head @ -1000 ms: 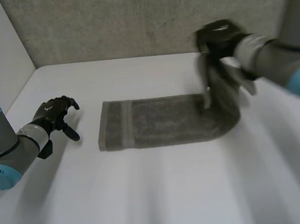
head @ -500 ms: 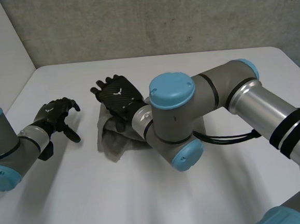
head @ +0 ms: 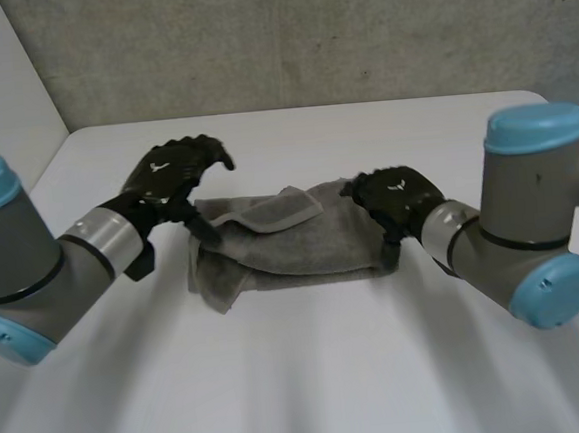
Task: Fold the towel.
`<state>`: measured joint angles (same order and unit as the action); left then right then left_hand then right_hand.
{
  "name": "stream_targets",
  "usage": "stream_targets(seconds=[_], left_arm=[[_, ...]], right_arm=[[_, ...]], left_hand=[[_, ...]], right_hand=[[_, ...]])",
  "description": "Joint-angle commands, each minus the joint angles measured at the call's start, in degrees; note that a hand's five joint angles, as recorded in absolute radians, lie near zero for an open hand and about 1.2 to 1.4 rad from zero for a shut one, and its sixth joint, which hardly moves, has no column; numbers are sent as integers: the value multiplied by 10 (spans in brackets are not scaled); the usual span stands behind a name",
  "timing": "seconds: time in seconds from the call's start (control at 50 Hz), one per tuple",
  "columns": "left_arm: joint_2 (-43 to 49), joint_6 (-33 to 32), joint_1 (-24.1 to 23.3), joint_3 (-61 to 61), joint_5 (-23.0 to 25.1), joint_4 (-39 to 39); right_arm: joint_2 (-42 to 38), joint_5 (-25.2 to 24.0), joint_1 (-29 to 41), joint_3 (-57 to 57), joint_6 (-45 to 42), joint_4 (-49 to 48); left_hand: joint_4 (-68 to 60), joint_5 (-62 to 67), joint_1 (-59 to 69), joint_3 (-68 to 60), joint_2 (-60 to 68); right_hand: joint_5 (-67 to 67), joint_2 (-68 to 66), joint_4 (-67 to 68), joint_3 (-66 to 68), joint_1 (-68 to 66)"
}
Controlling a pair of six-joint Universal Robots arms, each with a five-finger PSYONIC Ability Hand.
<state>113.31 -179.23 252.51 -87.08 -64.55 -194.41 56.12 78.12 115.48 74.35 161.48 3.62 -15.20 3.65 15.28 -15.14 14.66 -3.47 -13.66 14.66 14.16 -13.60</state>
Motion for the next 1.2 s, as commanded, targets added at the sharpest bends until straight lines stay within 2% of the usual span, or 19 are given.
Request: stream_targets(seconds=[0.02, 0.1, 0.2, 0.24, 0.38, 0.48, 0.54, 0.58, 0.66, 0.9, 1.04, 1.12, 1.2], left_arm=[[62, 3, -34, 64, -5, 5], [106, 2, -47, 113, -7, 11], [167, -3, -49, 184, -35, 27], [211, -19, -49, 240, -50, 60], [249, -68, -48, 290, -72, 105], [253, -106, -26, 300, -157, 107], [252, -109, -8, 300, -176, 107], [248, -110, 20, 299, -208, 107], [234, -103, 36, 288, -217, 112], [155, -96, 26, 169, -192, 105], [80, -83, 11, 91, -128, 93], [48, -74, 13, 57, -102, 82], [17, -72, 20, 17, -57, 77]], right_arm=[[-12, -9, -10, 52, 1, -53], [-28, -7, -5, 65, 2, -82], [-51, -5, -3, 76, 2, -114], [-56, -5, -3, 75, 2, -114], [-68, -7, -3, 70, 2, -117], [-78, -7, -3, 62, 2, -121], [-80, -7, -3, 61, 2, -123], [-80, -7, -3, 60, 2, -123], [-78, -6, -2, 60, 4, -129], [-76, -3, 5, 62, 2, -141], [-72, -3, 5, 63, 2, -142], [-69, -3, 5, 64, 5, -142], [-67, -3, 6, 64, 10, -147]], left_hand=[[15, 1, -15, 14, -9], [9, 6, -10, 9, -4], [-4, 19, 3, -5, 9], [-16, 31, 15, -16, 21], [-17, 33, 17, -18, 23], [-17, 33, 17, -18, 23], [-17, 33, 17, -18, 23], [-17, 33, 17, -18, 23], [-16, 31, 15, -16, 21], [4, 11, -5, 4, 1], [-2, 18, 2, -3, 8], [-4, 19, 3, -5, 9], [-9, 24, 8, -10, 14]], right_hand=[[35, 37, -47, -42, 36], [5, 7, -17, -12, 7], [-55, -53, 43, 48, -54], [-59, -57, 47, 52, -57], [-99, -97, 87, 92, -97], [-141, -139, 129, 134, -140], [-169, -168, 158, 163, -168], [-190, -188, 178, 183, -189], [-230, -228, 218, 223, -229], [-271, -269, 259, 264, -269], [-271, -269, 259, 264, -269], [-272, -270, 260, 265, -271], [-287, -285, 275, 280, -286]])
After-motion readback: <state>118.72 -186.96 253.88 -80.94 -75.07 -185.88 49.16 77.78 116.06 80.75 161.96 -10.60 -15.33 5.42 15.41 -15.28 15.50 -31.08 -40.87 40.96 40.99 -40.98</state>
